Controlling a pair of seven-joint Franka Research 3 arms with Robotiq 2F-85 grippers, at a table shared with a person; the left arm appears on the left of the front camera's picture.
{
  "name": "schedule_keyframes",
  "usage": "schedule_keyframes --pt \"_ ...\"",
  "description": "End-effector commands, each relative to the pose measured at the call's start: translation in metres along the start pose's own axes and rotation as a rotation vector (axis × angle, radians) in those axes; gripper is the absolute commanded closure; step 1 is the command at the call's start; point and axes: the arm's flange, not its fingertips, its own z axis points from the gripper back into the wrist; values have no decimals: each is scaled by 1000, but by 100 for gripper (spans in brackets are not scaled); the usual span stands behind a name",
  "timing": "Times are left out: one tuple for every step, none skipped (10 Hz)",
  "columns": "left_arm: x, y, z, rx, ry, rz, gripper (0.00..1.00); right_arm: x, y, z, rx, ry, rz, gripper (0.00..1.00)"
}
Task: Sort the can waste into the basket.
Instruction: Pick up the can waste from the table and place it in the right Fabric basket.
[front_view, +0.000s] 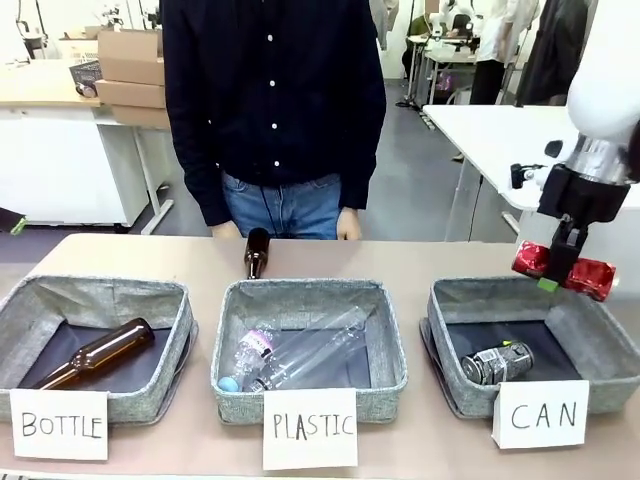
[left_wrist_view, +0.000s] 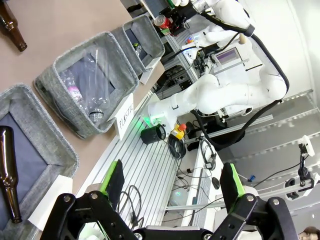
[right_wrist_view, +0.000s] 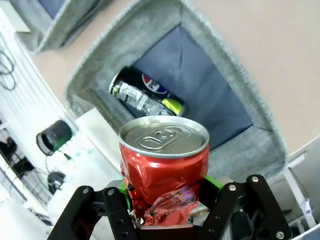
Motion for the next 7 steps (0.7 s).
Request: schedule_keyframes --pt "0 -2 0 -14 -7 -19 0 6 -3 2 -14 -12 18 62" --pt "0 -2 0 -14 -7 -19 0 7 -4 1 -10 -7 24 38" --pt "0 -2 0 -14 -7 -19 0 7 -3 1 -15 0 45 5" --pt "0 -2 0 -14 -7 -19 0 7 -3 1 -15 0 41 0" --pt "0 -2 0 -14 -7 -19 0 7 -4 2 -16 0 37 0" --pt "0 -2 0 -14 -7 -19 0 9 -5 2 -6 -12 32 0" --pt "0 -2 0 -14 -7 -19 0 10 -6 3 -2 -19 27 0"
